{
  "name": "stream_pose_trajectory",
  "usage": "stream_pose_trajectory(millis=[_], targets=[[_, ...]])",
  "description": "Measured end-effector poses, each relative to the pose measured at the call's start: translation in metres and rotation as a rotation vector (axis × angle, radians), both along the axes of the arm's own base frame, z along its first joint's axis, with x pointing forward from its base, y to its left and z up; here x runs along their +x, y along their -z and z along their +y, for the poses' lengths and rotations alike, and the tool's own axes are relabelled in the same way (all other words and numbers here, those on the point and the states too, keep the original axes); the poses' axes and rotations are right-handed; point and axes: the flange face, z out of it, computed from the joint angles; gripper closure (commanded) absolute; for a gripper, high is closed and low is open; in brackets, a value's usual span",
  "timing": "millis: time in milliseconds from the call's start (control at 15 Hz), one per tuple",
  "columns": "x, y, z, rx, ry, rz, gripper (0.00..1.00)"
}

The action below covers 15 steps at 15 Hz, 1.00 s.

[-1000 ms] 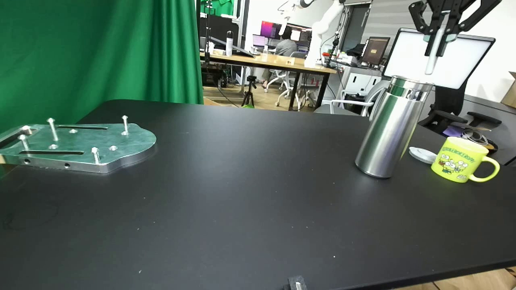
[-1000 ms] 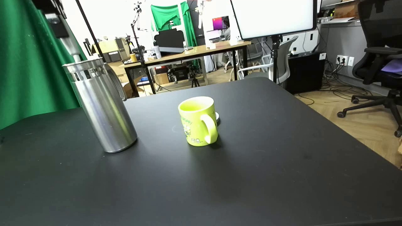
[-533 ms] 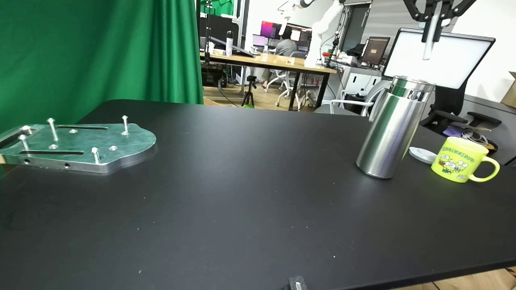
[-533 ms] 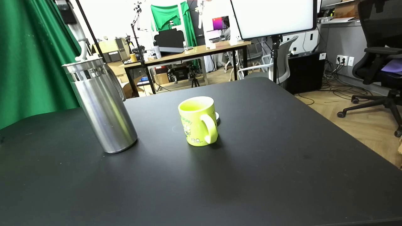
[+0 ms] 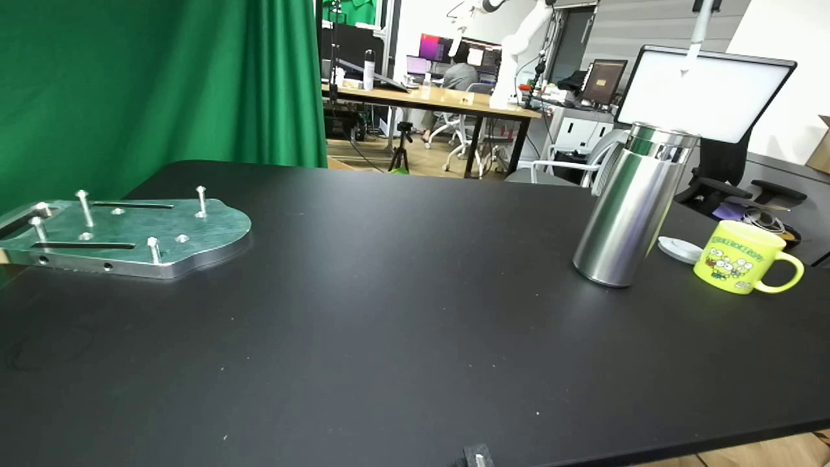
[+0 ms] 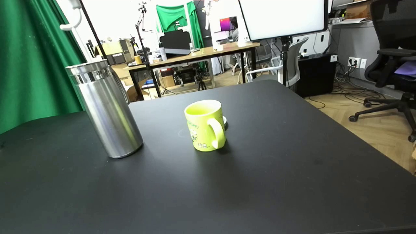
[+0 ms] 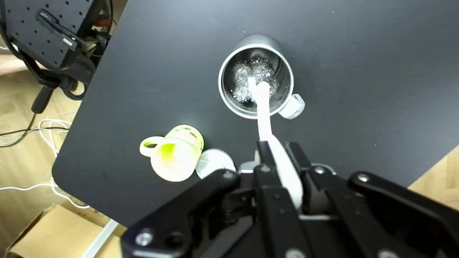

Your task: Clean inside the flask using the bottle brush

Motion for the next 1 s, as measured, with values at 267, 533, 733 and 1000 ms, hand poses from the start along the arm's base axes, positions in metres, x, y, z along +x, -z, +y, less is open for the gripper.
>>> stream_pose_trajectory(millis=[267,533,733,1000], targets=[[-0.003,0.011,-0.003,0.033,-0.018,0.016,0.96],[-0.005,0.065,-0.005,0.047,-0.022,0.094,0.96],[-0.006,0.097,-0.005,0.053,-0.022,0.133,0.96],[-0.005,0.107,-0.006,0.051,-0.025,0.133,0.96]])
